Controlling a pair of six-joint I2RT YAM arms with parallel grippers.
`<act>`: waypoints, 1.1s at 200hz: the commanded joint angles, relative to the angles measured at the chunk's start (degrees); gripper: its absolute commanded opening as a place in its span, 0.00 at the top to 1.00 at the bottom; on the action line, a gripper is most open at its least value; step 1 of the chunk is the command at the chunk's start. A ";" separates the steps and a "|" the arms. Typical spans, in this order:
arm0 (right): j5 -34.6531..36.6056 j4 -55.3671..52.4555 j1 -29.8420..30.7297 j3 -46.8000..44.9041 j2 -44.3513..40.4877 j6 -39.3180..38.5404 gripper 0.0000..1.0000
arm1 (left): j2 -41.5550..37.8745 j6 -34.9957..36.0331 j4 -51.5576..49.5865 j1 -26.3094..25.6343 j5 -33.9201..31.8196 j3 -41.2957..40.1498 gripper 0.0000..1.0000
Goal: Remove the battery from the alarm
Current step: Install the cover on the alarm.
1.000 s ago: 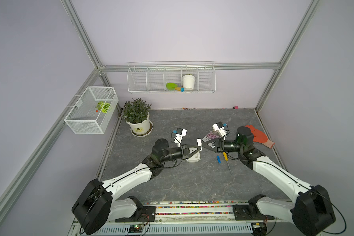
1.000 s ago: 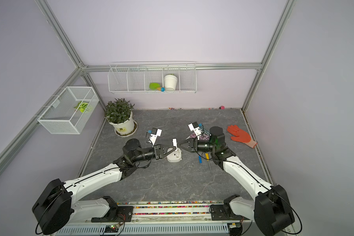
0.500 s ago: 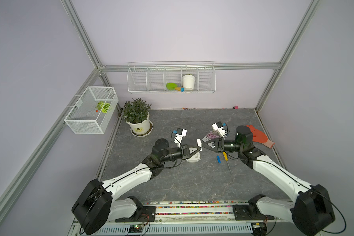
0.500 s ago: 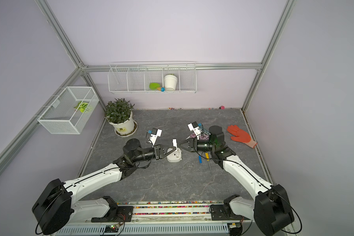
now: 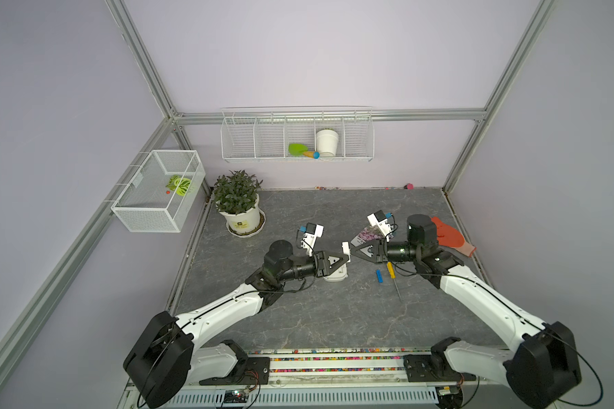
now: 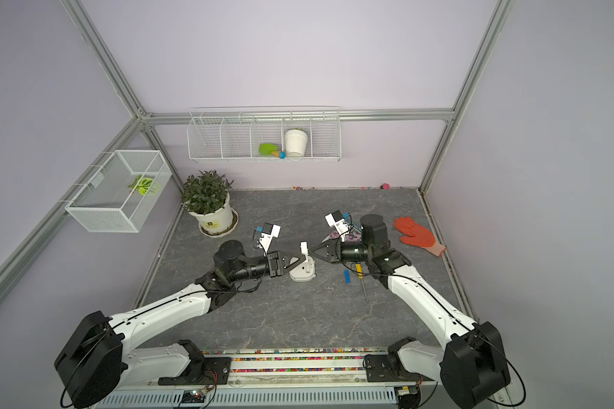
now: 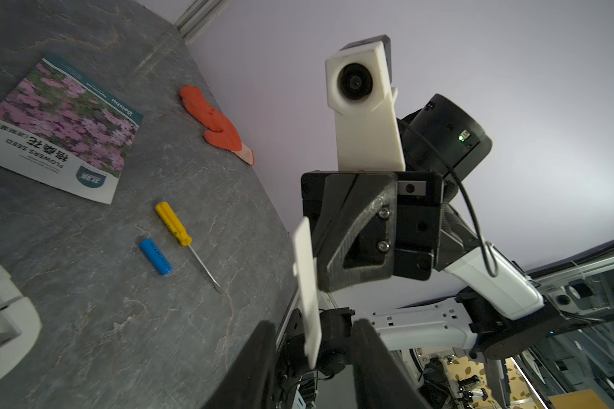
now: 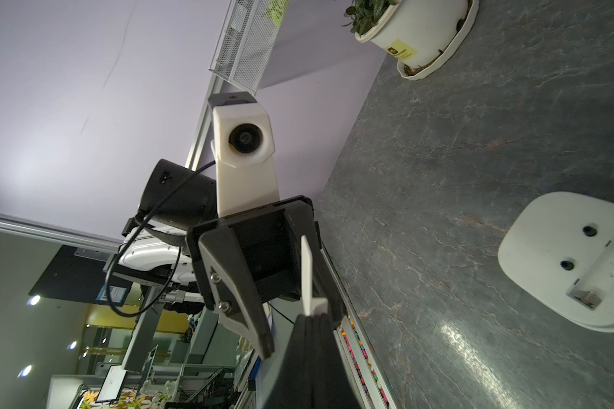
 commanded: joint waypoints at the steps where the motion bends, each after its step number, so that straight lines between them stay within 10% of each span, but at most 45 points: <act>1: 3.93 -10.14 0.27 2.34 -0.45 -6.98 1.00 | -2.78 1.42 -2.67 1.88 -1.48 -0.95 0.46; 76: 16.16 -20.03 0.29 4.58 10.15 -8.06 1.00 | -6.18 3.51 -17.07 14.32 -4.49 -4.36 0.40; 132: 21.39 -9.61 0.33 2.27 18.86 1.49 1.00 | 7.30 7.29 -18.77 15.32 -5.26 -1.67 0.43; 220: 18.80 -13.85 0.44 10.06 30.07 -5.74 1.00 | 25.86 6.05 -11.03 15.33 1.98 4.32 0.55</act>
